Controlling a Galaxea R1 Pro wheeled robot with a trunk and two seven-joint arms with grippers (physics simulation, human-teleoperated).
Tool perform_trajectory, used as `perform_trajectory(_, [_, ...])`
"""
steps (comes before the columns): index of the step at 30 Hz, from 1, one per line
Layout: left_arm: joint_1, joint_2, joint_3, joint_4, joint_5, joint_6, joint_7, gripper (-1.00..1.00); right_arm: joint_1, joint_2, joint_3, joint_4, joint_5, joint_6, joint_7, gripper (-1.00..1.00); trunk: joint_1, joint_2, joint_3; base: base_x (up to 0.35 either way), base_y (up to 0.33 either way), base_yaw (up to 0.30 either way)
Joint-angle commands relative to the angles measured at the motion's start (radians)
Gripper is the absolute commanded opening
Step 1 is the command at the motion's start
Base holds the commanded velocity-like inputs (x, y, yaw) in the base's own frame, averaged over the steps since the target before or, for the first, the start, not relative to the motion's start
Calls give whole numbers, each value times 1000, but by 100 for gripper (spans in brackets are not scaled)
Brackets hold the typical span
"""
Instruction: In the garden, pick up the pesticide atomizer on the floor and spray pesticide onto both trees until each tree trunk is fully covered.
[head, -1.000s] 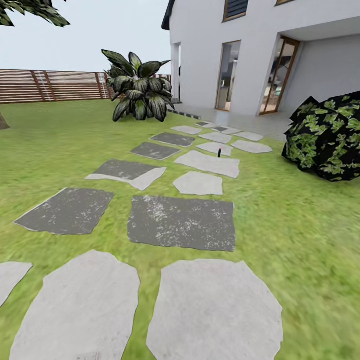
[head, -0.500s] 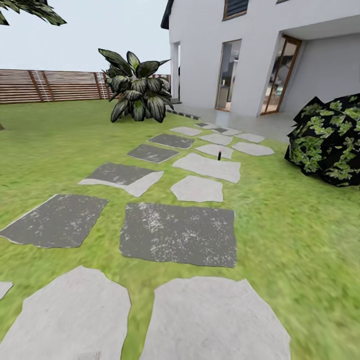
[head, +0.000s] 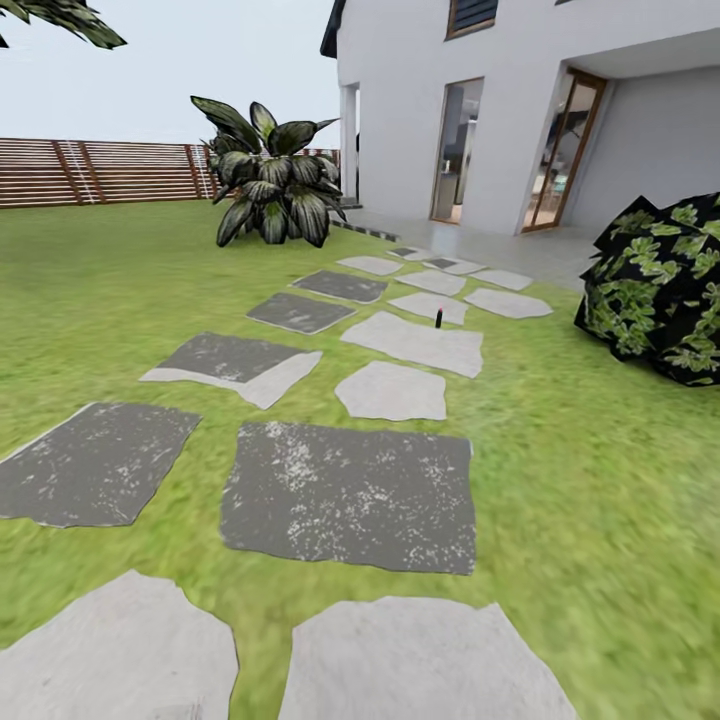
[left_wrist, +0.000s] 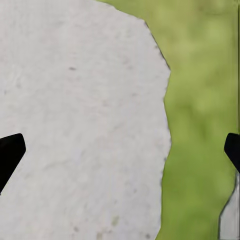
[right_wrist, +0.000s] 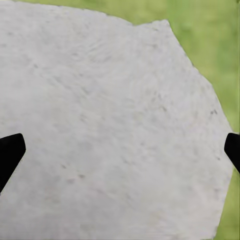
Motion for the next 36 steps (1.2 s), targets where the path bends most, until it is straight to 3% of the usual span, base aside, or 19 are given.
perform_trajectory(1, [0,0,2,1,2,-3,0,100,0,0,0,1,0,-3,0,100,0,0,-1,339,-80,0])
perform_trajectory(36, [0,0,2,1,2,-3,0,100,0,0,0,2,1,-2,-1,100,0,0,-1,339,-80,0])
